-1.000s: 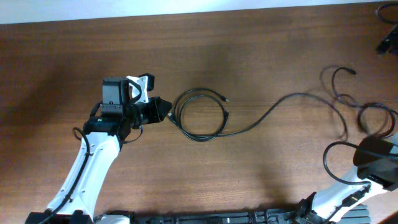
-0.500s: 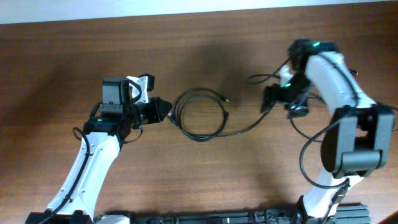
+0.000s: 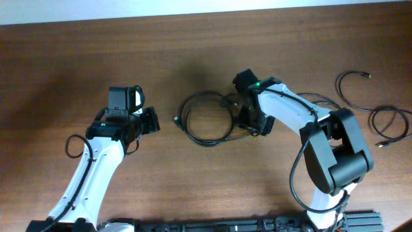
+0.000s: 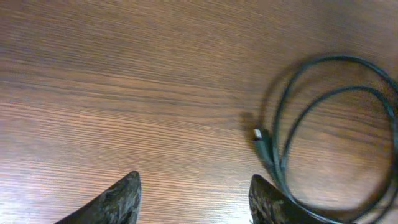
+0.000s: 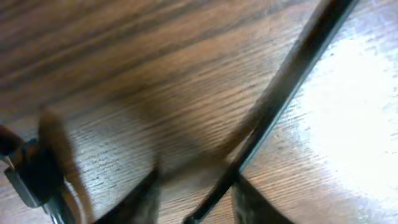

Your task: Untangle cables

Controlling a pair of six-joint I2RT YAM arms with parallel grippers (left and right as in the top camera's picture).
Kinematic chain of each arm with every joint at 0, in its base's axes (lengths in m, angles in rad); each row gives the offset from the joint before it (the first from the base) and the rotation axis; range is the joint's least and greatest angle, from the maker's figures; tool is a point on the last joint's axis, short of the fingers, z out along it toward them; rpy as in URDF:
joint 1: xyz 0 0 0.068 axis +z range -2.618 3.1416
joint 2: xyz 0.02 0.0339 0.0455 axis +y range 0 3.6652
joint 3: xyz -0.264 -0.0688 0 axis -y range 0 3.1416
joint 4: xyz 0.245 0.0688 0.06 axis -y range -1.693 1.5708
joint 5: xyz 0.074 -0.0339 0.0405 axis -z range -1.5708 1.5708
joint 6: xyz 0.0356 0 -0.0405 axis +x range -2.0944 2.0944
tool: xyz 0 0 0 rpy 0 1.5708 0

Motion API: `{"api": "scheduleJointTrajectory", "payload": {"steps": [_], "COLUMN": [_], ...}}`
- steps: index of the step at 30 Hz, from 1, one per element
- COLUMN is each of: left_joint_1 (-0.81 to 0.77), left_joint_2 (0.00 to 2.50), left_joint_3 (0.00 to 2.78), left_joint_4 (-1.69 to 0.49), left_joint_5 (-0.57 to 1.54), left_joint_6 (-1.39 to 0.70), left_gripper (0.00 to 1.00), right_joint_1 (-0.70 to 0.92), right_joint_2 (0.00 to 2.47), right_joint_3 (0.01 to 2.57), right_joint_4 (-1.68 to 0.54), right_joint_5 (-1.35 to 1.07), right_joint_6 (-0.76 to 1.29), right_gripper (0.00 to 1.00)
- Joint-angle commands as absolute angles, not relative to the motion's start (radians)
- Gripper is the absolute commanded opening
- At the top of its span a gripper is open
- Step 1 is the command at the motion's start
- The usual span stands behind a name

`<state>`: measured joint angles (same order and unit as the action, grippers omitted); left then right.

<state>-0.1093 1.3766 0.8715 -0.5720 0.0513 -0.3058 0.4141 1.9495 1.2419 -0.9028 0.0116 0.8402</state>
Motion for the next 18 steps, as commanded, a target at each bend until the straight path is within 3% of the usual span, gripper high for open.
{"api": "scheduleJointTrajectory", "payload": {"steps": [1, 6, 11, 14, 18], "left_joint_1": [-0.109, -0.109, -0.109, -0.109, -0.109], "left_joint_2": [1.363, 1.363, 1.363, 1.363, 1.363], "left_joint_3": [0.872, 0.872, 0.872, 0.872, 0.872], "left_joint_4": [-0.572, -0.590, -0.589, -0.585, -0.585], "left_joint_5": [-0.015, -0.015, -0.015, -0.015, -0.015], "left_joint_6": [-0.297, -0.297, -0.297, -0.297, -0.298], "left_gripper": [0.57, 0.58, 0.58, 0.59, 0.58], "right_joint_1": [0.435, 0.435, 0.405, 0.315, 0.266], "right_joint_2": [1.938, 1.938, 1.893, 1.749, 1.547], "right_joint_3": [1.227, 1.216, 1.225, 1.287, 1.413], "right_joint_4": [-0.894, -0.893, -0.934, -0.953, -0.893], "right_joint_5": [0.058, 0.054, 0.096, 0.071, -0.167], "right_joint_6": [0.874, 0.878, 0.861, 0.680, 0.375], "right_gripper": [0.27, 0.04, 0.04, 0.04, 0.04]}}
